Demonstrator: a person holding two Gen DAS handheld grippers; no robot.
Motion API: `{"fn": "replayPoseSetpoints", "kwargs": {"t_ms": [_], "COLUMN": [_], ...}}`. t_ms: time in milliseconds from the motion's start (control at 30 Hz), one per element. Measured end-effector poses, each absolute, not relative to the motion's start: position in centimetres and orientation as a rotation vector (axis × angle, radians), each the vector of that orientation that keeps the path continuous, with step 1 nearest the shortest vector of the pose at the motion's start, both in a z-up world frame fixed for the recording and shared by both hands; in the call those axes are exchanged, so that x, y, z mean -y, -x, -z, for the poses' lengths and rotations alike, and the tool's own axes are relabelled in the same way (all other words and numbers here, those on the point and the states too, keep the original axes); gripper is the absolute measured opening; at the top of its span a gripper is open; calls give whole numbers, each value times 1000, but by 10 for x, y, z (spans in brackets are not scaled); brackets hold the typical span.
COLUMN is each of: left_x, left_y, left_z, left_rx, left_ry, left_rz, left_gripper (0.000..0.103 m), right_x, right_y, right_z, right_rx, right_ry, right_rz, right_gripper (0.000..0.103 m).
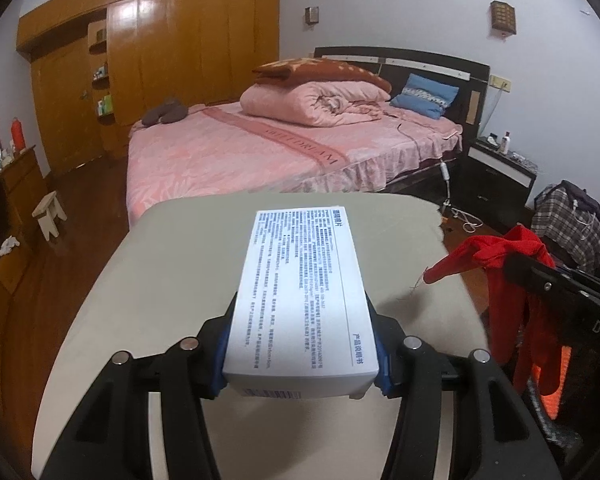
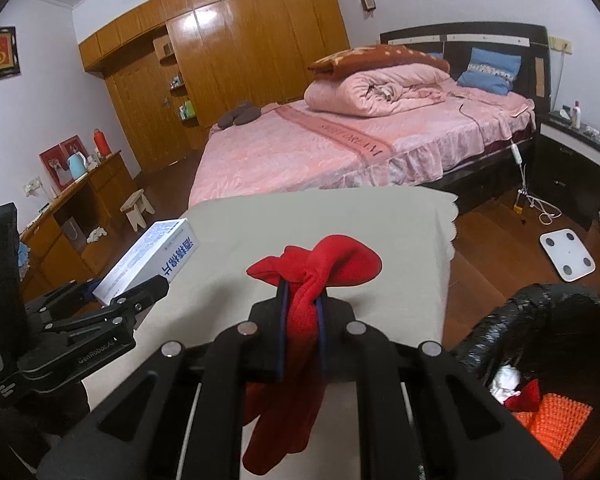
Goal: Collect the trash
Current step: 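Carry the white box and red glove over the bin with both grippers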
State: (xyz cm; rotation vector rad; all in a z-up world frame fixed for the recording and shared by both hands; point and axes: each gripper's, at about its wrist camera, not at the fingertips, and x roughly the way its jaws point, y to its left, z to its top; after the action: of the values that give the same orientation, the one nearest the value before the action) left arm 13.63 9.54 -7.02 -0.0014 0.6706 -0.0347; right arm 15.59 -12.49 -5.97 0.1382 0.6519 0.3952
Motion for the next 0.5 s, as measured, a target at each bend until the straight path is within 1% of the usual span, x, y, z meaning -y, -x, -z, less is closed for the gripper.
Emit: {"fn": "replayPoseSetpoints", "kwargs": {"t_ms": [500], "left_x": [-31], "left_y": [-112], "left_z": [38], "left_rx": [-608], "left_ry": [-17], "left_rz": [167], "left_gripper": [54], "right_x": [192], "right_y": [-111], "right_z": [33], "right_rx": [-571], "right_ry": [-150], "right_rz": [-302], "right_gripper": [11]}}
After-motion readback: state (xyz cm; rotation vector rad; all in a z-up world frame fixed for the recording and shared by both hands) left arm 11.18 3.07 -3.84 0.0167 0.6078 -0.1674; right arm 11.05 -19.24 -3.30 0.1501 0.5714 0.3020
